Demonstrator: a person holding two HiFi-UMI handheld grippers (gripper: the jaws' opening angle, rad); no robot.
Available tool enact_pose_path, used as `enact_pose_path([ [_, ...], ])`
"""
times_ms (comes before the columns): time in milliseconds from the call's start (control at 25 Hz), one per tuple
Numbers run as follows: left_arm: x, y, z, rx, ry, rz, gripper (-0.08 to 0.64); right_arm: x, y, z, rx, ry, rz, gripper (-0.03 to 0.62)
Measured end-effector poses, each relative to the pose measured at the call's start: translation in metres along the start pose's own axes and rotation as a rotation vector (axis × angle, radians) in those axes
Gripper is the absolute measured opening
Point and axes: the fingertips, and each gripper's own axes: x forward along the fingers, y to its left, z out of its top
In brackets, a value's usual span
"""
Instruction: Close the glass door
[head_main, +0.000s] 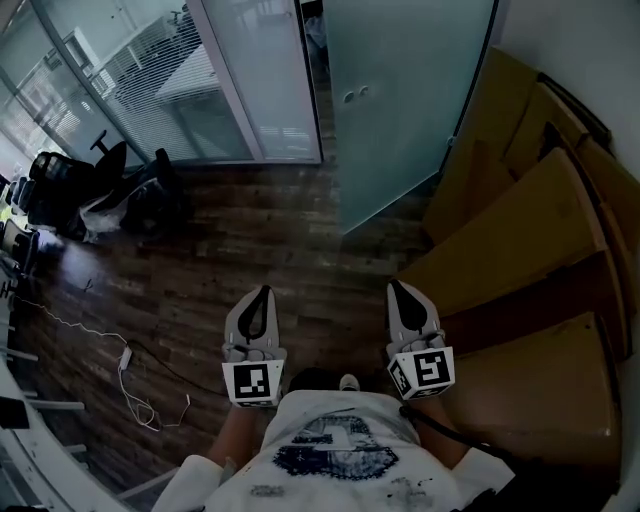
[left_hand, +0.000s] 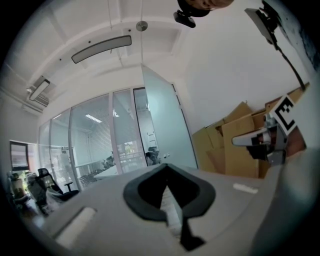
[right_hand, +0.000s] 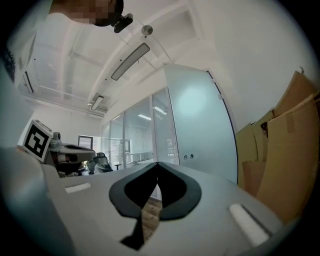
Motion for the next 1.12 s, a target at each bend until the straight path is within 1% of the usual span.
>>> enact_pose_path([
  [120, 0.018, 0.003, 0.002, -0.006, 0.021, -0.002, 0.003, 0.017, -0.009, -0.001, 0.0, 0.0, 0.001, 0.007],
  [200, 0.031, 0.006, 0.002, -0.007, 0.016, -0.01, 0.002, 0.031, -0.015, -0.004, 0.003, -0.001, -0.002, 0.007],
  [320, 0.052, 0.014, -0.009, -0.014, 0.01, -0.015, 0.003, 0.049, -0.02, -0.009, 0.001, 0.005, -0.012, 0.008],
  [400, 0.069, 0.022, -0.016, -0.032, 0.018, -0.021, 0.003, 0.064, -0.023, -0.012, -0.009, 0.017, -0.021, 0.008],
  [520, 0.103, 0.037, -0.025, -0.03, -0.003, -0.024, 0.002, 0.092, -0.033, -0.014, -0.019, 0.033, -0.035, 0.008],
  [720, 0.156, 0.057, -0.02, -0.048, 0.014, -0.074, 0.002, 0.144, -0.04, -0.008, -0.037, 0.043, -0.052, 0.008],
  [880, 0.191, 0.075, -0.026, -0.039, 0.007, -0.09, 0.002, 0.181, -0.042, -0.012, -0.033, 0.059, -0.058, 0.008],
  [1120, 0.236, 0.097, -0.036, -0.047, 0.011, -0.125, 0.003, 0.228, -0.049, -0.018, -0.029, 0.073, -0.082, 0.008],
])
